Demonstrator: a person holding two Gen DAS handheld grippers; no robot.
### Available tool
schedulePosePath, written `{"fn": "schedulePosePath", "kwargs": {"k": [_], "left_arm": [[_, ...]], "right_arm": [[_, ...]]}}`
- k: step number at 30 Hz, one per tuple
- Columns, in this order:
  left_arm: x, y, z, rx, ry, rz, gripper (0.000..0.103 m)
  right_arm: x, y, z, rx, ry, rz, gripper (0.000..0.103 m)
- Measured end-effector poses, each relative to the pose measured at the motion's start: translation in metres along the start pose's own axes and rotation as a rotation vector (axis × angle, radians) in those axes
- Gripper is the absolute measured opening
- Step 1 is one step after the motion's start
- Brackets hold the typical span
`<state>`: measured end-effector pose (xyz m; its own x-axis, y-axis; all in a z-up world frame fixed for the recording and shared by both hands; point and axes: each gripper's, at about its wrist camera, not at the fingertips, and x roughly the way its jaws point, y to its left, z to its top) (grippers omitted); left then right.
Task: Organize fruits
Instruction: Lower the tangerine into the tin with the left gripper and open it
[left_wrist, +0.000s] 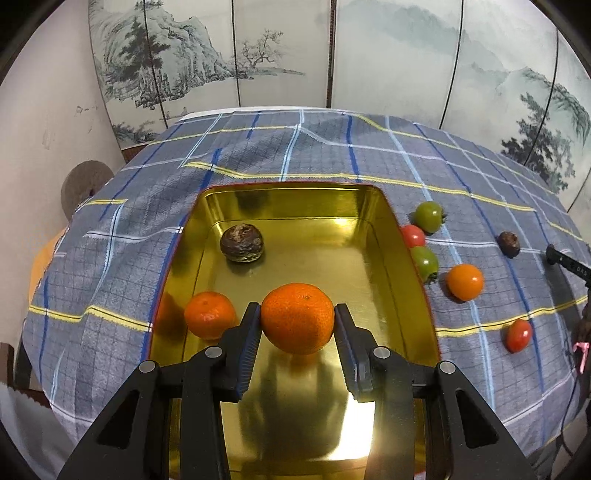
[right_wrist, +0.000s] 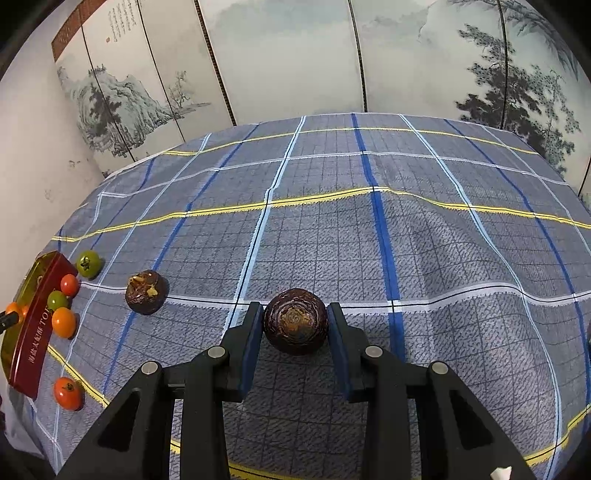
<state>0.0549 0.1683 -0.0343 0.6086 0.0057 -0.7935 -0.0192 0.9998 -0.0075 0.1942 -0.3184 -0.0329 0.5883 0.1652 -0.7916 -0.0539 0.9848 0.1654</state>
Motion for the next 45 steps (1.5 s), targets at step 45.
{"fn": "schedulePosePath", "kwargs": {"k": [45], "left_arm": [[0.035,0.025,0.032,-0.028,0.058,-0.04,0.041]], "right_arm": [[0.004,0.0,-0.002,0.008,0.024,0.003,0.033]]}}
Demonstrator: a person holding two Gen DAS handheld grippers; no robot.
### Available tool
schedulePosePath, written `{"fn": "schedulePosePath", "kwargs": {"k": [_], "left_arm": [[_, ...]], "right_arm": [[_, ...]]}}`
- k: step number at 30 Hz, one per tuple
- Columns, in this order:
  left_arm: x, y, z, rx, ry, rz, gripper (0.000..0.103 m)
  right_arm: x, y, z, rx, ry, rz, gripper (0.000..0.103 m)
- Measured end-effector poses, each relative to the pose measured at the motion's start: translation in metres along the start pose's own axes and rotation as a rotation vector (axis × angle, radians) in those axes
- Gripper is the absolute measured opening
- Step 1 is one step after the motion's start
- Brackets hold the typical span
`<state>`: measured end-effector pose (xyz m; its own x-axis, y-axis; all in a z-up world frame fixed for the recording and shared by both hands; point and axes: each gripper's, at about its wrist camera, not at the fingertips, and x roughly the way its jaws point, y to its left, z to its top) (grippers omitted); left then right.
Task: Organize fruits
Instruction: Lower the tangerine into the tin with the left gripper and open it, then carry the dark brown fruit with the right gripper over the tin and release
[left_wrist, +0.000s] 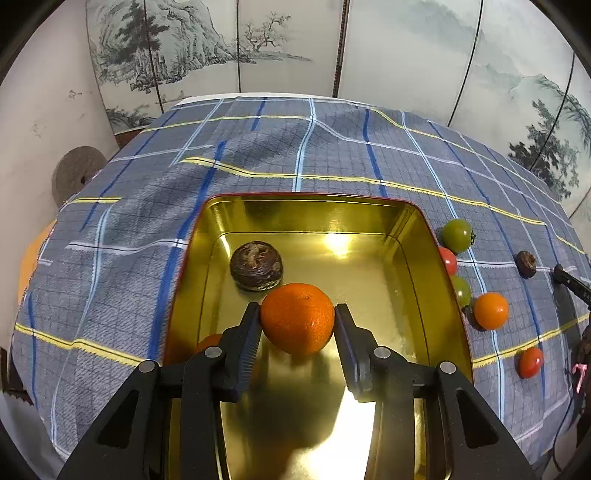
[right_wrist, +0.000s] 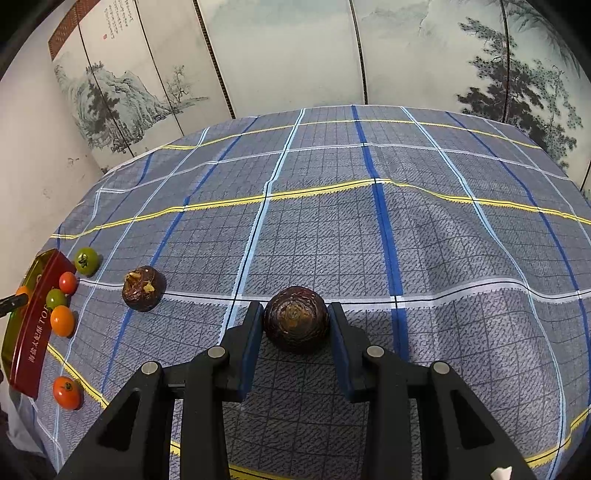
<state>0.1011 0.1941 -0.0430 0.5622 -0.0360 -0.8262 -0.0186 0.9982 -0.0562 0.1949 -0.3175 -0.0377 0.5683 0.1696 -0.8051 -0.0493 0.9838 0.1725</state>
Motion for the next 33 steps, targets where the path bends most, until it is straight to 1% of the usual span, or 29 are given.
{"fn": "schedulePosePath", "kwargs": {"k": [5,9,15,16,17,19,21,25,28,33], "left_arm": [[0.006,0.0,0.003,-0.017,0.01,-0.001,0.041],[0.009,-0.002,0.004,-0.01,0.026,-0.003,0.042],[0.007,-0.005,0.002,-0.001,0.028,0.028,0.042],[0.005,-0.005,0.001,-0.002,0.022,0.032,0.044],[0.002,-0.006,0.001,-0.001,0.01,0.042,0.047],[-0.005,-0.007,0.0,0.001,-0.026,0.072,0.066],[-0.014,-0.01,-0.002,0.002,-0.071,0.091,0.07],[-0.03,-0.017,-0.006,0.011,-0.119,0.138,0.073],[-0.042,-0.021,-0.013,0.003,-0.139,0.135,0.073],[-0.066,-0.029,-0.025,-0.007,-0.188,0.175,0.073]], "right_arm": [[0.0,0.0,0.0,0.0,0.0,0.0,0.033],[0.0,0.0,0.0,0.001,0.0,0.001,0.033],[0.0,0.0,0.0,0.001,0.0,0.001,0.033],[0.0,0.0,0.0,0.001,0.0,0.001,0.033],[0.0,0.0,0.0,0.001,0.0,0.001,0.033],[0.0,0.0,0.0,0.0,0.0,0.0,0.033],[0.0,0.0,0.0,0.001,0.001,0.0,0.033],[0.0,0.0,0.0,0.0,0.001,0.0,0.033],[0.0,0.0,0.0,0.001,0.0,0.001,0.033],[0.0,0.006,0.0,-0.031,-0.003,-0.001,0.033]]}}
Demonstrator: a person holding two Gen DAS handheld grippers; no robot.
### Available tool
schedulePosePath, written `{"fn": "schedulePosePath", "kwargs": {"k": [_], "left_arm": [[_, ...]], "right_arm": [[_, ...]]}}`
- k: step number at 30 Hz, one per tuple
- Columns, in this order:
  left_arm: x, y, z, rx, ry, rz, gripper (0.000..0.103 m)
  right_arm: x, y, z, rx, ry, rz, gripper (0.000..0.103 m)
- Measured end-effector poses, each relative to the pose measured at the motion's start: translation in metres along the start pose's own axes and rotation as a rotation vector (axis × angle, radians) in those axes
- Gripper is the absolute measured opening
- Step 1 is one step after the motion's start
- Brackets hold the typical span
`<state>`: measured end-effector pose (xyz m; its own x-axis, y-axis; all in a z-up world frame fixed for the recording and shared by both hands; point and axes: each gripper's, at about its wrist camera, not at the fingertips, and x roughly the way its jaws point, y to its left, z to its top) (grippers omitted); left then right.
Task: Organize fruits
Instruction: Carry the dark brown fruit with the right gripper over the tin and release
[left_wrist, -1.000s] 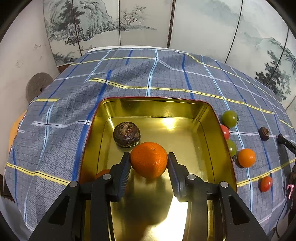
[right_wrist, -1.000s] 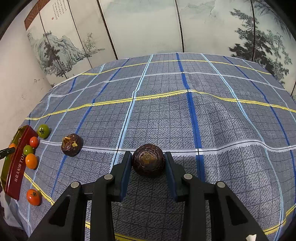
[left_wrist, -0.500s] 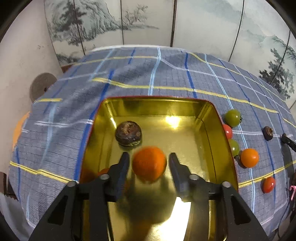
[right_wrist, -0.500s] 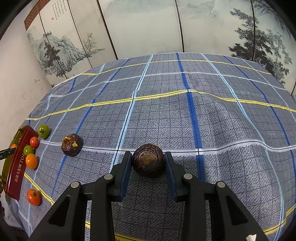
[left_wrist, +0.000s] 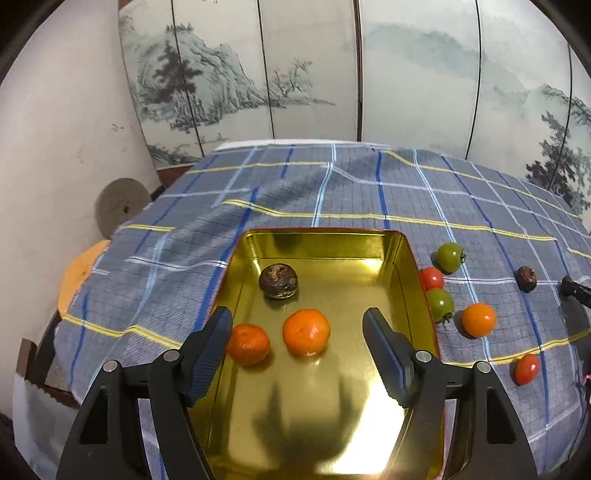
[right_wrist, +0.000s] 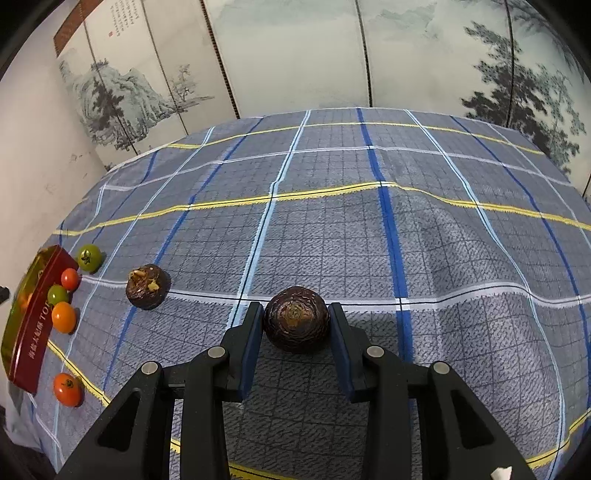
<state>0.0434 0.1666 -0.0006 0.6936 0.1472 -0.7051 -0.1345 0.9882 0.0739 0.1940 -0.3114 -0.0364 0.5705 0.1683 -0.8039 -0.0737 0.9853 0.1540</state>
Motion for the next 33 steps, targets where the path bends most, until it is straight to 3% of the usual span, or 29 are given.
{"fn": "schedulePosePath", "kwargs": {"k": [7,13,23,27,33], "left_arm": [[-0.038,-0.002,-0.01,0.022,-0.079,0.041,0.073],[-0.047,0.001,-0.014,0.003,-0.085,0.016,0.073],[-0.049,0.015,-0.025,-0.023,-0.083,0.047,0.074],[-0.046,0.024,-0.028,-0.038,-0.074,0.06,0.074],[-0.04,0.037,-0.034,-0.064,-0.057,0.074,0.074]], "right_arm": [[-0.018,0.016,-0.006,-0.038,-0.025,-0.006,0.033],[-0.047,0.042,-0.001,-0.06,-0.067,0.067,0.033],[-0.081,0.165,0.021,-0.24,-0.123,0.266,0.033],[-0.081,0.221,0.028,-0.308,-0.111,0.373,0.033],[-0.069,0.29,0.028,-0.4,-0.077,0.461,0.033]]}}
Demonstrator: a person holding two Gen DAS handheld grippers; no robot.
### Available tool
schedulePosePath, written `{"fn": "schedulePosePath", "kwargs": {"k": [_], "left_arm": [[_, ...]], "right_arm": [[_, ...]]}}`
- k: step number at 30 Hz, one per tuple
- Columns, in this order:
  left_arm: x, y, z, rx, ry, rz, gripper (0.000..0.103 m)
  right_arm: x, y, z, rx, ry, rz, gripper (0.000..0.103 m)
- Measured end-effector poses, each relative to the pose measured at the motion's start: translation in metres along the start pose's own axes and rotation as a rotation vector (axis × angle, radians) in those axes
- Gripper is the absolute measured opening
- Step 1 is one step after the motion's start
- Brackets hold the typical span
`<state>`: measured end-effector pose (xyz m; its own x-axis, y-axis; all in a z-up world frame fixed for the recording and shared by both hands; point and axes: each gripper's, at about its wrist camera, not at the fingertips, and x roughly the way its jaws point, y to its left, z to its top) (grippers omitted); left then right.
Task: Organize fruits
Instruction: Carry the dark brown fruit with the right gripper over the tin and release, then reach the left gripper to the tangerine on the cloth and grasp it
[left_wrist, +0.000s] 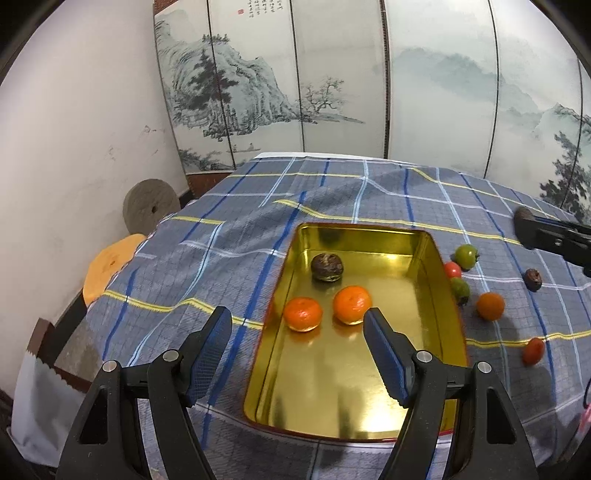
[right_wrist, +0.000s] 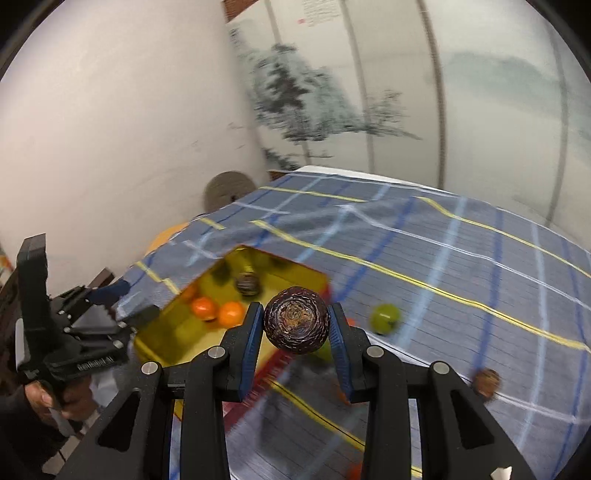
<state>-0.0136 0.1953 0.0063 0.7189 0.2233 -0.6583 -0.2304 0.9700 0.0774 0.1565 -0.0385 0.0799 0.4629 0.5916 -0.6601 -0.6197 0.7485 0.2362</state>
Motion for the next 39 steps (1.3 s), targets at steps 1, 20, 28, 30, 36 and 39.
{"fn": "schedulePosePath", "kwargs": {"k": [1,20,28,30,36,39], "left_arm": [[0.001,0.001,-0.002,0.003,0.003,0.005,0.074],[0.013,0.006,-0.018,0.012,0.052,0.009,0.078],[0.016,0.001,-0.022,0.013,0.075,0.0,0.078],[0.012,0.001,-0.022,0.024,0.065,-0.006,0.078],[0.001,-0.018,-0.02,0.077,0.071,-0.121,0.078],[-0.009,-0.036,-0.016,0.112,0.067,-0.196,0.078]], "right_arm": [[0.008,0.007,0.003,-0.012,0.009,0.014,0.033],[0.14,0.029,0.011,-0.074,0.199,0.049,0.035],[0.121,0.009,0.016,0.027,0.112,0.084,0.058],[0.093,-0.003,0.009,0.047,0.062,0.069,0.059],[-0.008,-0.079,-0.05,0.121,-0.021,-0.129,0.065],[-0.047,-0.128,-0.088,0.159,0.018,-0.297,0.065]]}}
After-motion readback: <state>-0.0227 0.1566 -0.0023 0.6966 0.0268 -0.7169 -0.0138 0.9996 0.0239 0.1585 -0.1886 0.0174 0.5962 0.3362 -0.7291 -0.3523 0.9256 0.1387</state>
